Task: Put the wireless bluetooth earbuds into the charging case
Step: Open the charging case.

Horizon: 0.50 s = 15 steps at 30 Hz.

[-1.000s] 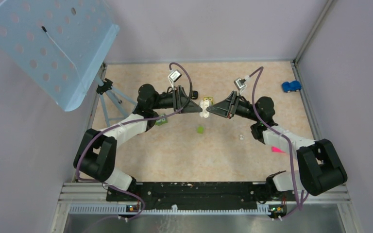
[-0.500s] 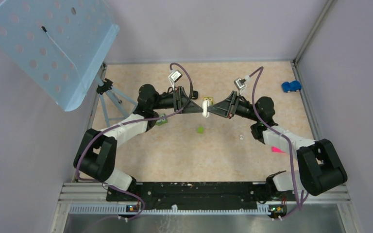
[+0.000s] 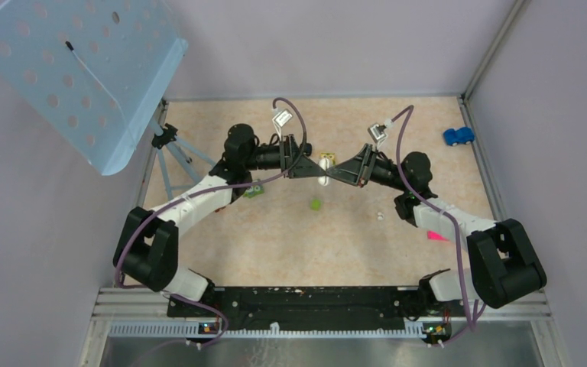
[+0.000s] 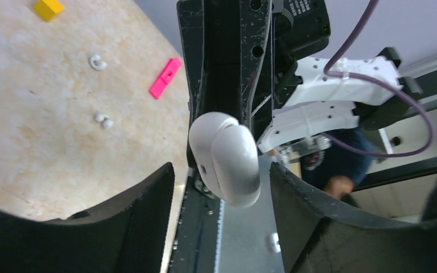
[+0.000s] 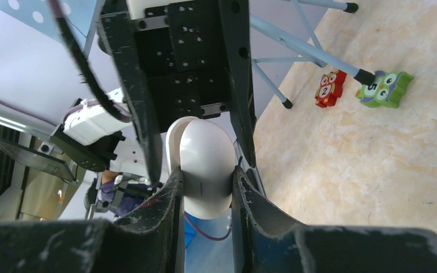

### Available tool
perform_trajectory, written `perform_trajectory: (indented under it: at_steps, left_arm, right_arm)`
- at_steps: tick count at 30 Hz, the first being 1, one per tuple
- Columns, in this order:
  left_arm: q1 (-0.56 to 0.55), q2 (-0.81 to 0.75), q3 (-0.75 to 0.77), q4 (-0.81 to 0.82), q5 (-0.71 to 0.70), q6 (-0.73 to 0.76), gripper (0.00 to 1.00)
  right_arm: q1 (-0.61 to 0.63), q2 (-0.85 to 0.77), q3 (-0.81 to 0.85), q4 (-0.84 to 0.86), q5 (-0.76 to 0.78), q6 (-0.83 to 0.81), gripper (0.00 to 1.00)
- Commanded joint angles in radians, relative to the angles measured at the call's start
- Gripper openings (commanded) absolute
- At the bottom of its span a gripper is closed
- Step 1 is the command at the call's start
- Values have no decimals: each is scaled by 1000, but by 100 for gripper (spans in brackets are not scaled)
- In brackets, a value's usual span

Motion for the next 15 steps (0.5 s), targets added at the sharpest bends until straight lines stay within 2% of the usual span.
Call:
perform_trajectory:
  at_steps: [1,3,8,15]
  left_arm:
    - [-41,-75,125,-274,-97,253,69]
    - [-54,-78,147,-331,-129,296,69]
    - [-61,-83,163,-382,-170,338,59]
    - [-58,-99,188,-492,-224,419,55]
  right_arm:
    - [8,-26,17,29,4,-24,0]
    - [9,-26,17,29,4,-24,0]
    - [8,-30,18,30,3,-22,0]
    - [8,-32,15,29,3,-22,0]
